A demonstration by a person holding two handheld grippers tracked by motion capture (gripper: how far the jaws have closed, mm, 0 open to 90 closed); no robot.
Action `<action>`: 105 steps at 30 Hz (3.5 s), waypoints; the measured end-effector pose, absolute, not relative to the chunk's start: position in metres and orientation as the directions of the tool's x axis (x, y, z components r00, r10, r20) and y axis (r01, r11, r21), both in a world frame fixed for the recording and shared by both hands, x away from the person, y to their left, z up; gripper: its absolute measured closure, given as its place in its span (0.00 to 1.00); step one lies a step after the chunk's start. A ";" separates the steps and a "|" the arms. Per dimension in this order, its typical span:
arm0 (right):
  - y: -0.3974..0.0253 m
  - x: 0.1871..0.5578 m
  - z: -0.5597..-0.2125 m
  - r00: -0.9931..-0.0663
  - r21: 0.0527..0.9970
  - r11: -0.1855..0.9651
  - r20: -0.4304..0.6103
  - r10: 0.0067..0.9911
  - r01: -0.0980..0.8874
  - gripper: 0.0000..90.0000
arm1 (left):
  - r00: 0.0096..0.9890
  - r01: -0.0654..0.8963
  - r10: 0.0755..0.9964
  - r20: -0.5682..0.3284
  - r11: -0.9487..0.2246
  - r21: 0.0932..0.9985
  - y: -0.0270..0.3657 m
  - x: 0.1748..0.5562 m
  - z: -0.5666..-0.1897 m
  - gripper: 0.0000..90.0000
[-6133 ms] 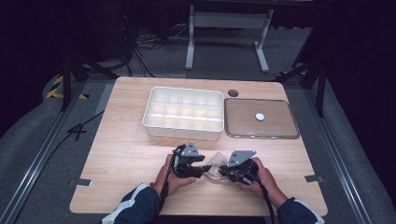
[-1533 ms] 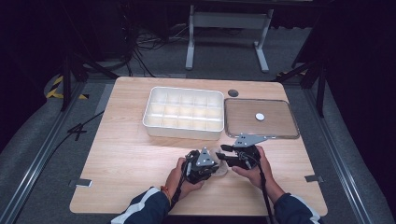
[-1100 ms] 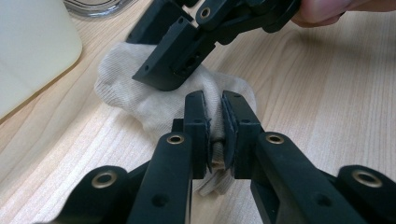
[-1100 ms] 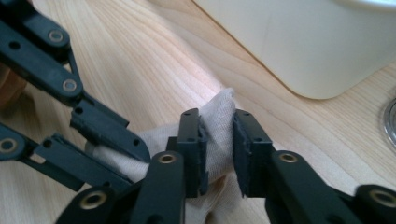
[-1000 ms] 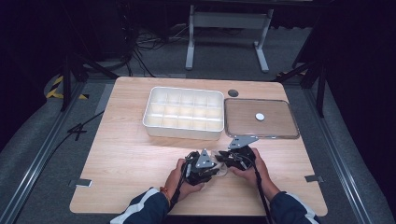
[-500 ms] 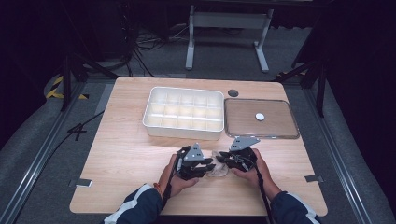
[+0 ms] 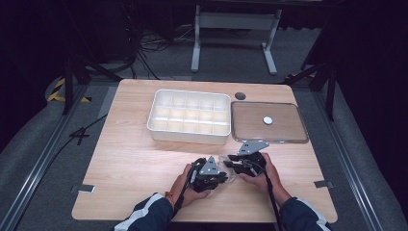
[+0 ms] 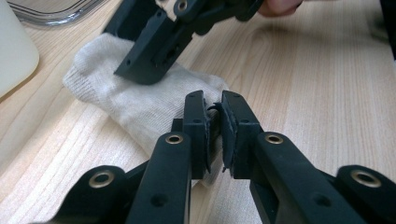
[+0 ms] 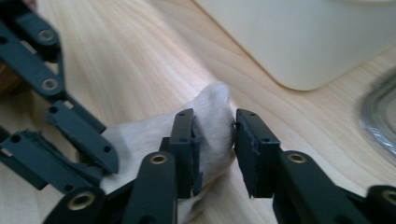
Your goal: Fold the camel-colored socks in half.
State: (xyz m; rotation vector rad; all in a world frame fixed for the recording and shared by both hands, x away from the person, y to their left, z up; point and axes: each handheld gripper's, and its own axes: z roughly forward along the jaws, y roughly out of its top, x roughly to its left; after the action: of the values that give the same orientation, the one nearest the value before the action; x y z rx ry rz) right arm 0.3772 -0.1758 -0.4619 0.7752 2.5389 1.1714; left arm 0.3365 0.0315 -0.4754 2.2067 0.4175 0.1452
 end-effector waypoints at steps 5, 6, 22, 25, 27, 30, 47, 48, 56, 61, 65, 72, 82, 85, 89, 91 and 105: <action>-0.186 0.380 -0.458 -0.783 0.767 0.509 -0.014 0.622 0.390 0.83 | 0.936 0.254 0.347 -0.054 -0.564 0.786 0.031 0.337 -0.476 0.90; -0.187 0.381 -0.457 -0.778 0.767 0.509 -0.019 0.628 0.392 0.84 | 0.936 0.254 0.347 -0.054 -0.564 0.786 0.031 0.337 -0.476 0.90; -0.170 0.366 -0.451 -0.861 0.796 0.545 -0.060 0.505 0.264 0.92 | 0.935 0.258 0.348 -0.059 -0.561 0.786 0.032 0.337 -0.477 0.91; -0.165 0.369 -0.461 -0.865 0.768 0.571 -0.047 0.500 0.288 0.93 | 0.935 0.256 0.352 -0.054 -0.559 0.788 0.032 0.337 -0.477 0.91; -0.168 0.374 -0.462 -0.857 0.764 0.571 -0.046 0.513 0.301 0.94 | 0.935 0.253 0.350 -0.050 -0.563 0.787 0.032 0.337 -0.478 0.91; -0.169 0.375 -0.463 -0.840 0.759 0.573 -0.064 0.538 0.309 0.95 | 0.935 0.251 0.351 -0.049 -0.560 0.789 0.031 0.337 -0.478 0.91; -0.184 0.364 -0.445 -0.822 0.819 0.518 -0.107 0.559 0.246 0.97 | 0.935 0.248 0.354 -0.040 -0.567 0.785 0.030 0.336 -0.477 0.92; -0.181 0.362 -0.446 -0.832 0.811 0.531 -0.104 0.545 0.246 0.96 | 0.934 0.251 0.356 -0.041 -0.566 0.786 0.030 0.336 -0.477 0.92; -0.175 0.370 -0.466 -0.842 0.752 0.582 -0.068 0.535 0.309 0.98 | 0.935 0.249 0.352 -0.042 -0.568 0.785 0.030 0.336 -0.477 0.92; -0.176 0.372 -0.467 -0.815 0.739 0.592 -0.102 0.571 0.322 0.98 | 0.935 0.248 0.353 -0.040 -0.566 0.787 0.030 0.336 -0.478 0.92; -0.180 0.378 -0.473 -0.779 0.707 0.609 -0.130 0.613 0.360 0.98 | 0.934 0.249 0.354 -0.041 -0.565 0.787 0.030 0.336 -0.478 0.92; -0.185 0.374 -0.460 -0.780 0.752 0.565 -0.111 0.616 0.340 0.96 | 0.934 0.251 0.356 -0.044 -0.562 0.788 0.030 0.336 -0.478 0.92; -0.180 0.360 -0.450 -0.838 0.778 0.562 -0.087 0.539 0.280 0.94 | 0.934 0.251 0.353 -0.046 -0.562 0.788 0.030 0.336 -0.478 0.92; -0.174 0.359 -0.457 -0.849 0.741 0.608 -0.099 0.518 0.285 0.93 | 0.935 0.247 0.353 -0.040 -0.565 0.788 0.030 0.336 -0.478 0.92; -0.175 0.364 -0.465 -0.843 0.743 0.592 -0.071 0.534 0.312 0.95 | 0.935 0.242 0.354 -0.032 -0.566 0.788 0.029 0.335 -0.478 0.92; -0.174 0.365 -0.465 -0.836 0.738 0.603 -0.097 0.540 0.303 0.95 | 0.934 0.243 0.355 -0.032 -0.569 0.785 0.029 0.334 -0.478 0.92; -0.169 0.375 -0.473 -0.799 0.731 0.598 -0.122 0.589 0.329 0.98 | 0.932 0.234 0.362 -0.014 -0.573 0.785 0.025 0.332 -0.479 0.93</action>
State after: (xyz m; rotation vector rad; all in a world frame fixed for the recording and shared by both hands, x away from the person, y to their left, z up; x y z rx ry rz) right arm 0.3752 -0.1691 -0.4728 0.7408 2.4772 1.0294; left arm 0.3319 0.0254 -0.4792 2.2051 0.4207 0.1844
